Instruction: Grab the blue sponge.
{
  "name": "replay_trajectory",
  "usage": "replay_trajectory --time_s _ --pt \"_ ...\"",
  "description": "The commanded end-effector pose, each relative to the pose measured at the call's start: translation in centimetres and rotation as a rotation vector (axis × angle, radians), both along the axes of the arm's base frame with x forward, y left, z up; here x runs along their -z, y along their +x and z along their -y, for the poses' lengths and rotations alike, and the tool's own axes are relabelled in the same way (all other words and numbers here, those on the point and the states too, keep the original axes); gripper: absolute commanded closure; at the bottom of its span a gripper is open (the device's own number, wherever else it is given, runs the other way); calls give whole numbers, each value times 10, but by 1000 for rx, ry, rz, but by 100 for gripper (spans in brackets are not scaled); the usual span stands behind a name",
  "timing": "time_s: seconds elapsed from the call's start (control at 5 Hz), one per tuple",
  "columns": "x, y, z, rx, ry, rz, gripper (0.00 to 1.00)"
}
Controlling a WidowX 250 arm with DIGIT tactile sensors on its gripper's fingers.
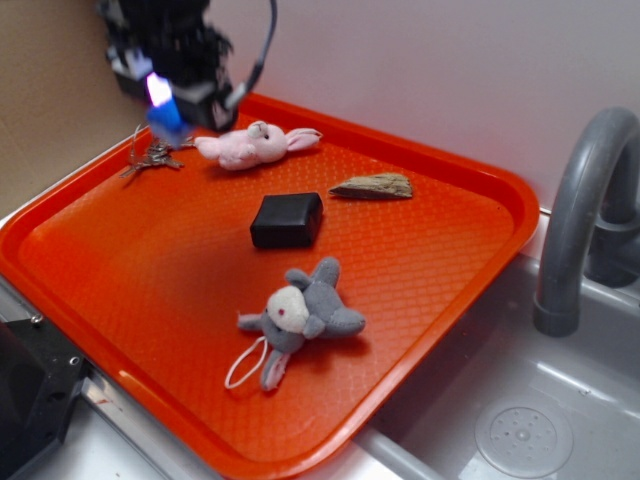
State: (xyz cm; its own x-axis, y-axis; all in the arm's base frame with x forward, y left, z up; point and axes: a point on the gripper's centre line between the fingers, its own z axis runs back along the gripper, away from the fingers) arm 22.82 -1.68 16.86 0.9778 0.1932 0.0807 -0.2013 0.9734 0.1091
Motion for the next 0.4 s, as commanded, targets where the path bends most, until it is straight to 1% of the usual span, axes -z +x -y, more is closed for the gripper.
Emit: replay_trajectory --time_s 0.0,0.2 --pt "-73 -16 -9 72 -8 179 100" --pt "-70 -12 -13 121 -10 127 78"
